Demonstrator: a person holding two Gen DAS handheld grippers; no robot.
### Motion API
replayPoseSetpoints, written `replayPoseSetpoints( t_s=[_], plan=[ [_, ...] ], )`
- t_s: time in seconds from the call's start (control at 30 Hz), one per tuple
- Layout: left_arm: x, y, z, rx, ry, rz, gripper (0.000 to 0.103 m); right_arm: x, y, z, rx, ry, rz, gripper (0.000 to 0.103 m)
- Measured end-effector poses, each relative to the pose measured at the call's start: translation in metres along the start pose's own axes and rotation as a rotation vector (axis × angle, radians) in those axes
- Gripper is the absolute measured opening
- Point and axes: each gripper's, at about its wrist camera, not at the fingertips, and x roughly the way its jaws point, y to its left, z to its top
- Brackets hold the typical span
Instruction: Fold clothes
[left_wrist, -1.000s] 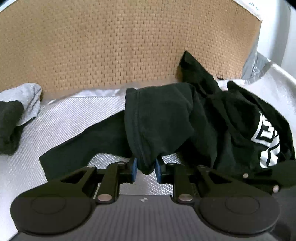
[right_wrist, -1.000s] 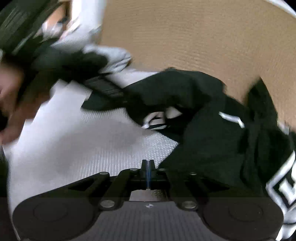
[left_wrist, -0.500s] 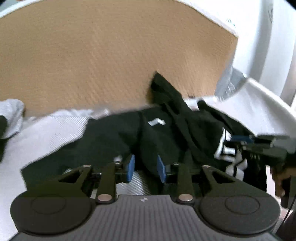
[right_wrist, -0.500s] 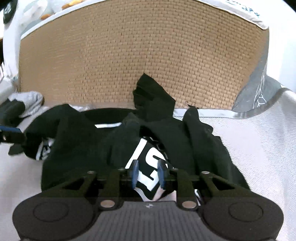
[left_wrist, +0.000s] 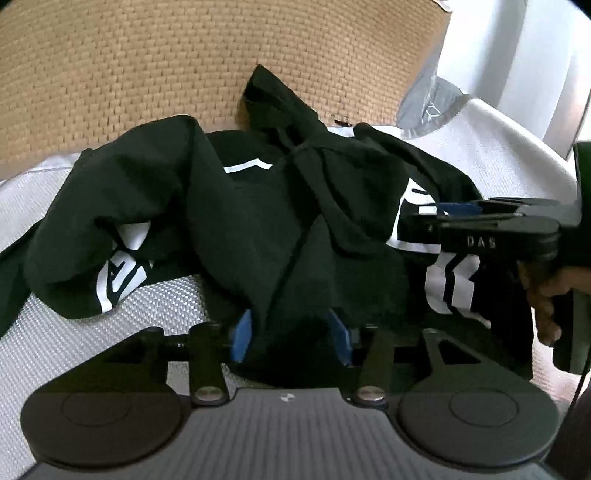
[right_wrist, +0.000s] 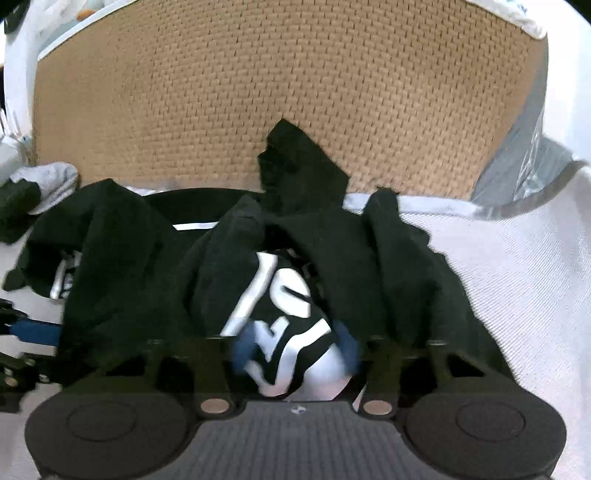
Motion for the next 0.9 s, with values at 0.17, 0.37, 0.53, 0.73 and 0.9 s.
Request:
replayPoseSetpoints(
  t_s=[0.17,0.37,0.53,0.73,0.9],
  plan=[
    [-0.002,0.005,-0.002,-0.031,-0.007,-0.009,0.048,-0.005,0.01,-0.005,-0.018,0.022,0.05,0.01],
    [-0.006,0.02,-0.003,-0.089,-0.036,-0.039,0.048,-0.026,0.032,-0.009,-0.043,0.012,0.127,0.007],
    [-0.024,0.054,-0.001,-0.256,-0.11,-0.107,0.048,-0.045,0.07,-0.017,-0.124,0.039,0.231,0.006],
    [-0.041,0.076,0.001,-0.366,-0.193,-0.105,0.055,-0.052,0.116,-0.041,-0.281,0.112,0.289,0.006],
    [-0.039,0.079,0.003,-0.377,-0.156,-0.107,0.059,-0.06,0.128,-0.048,-0.31,0.121,0.306,0.006]
  ],
)
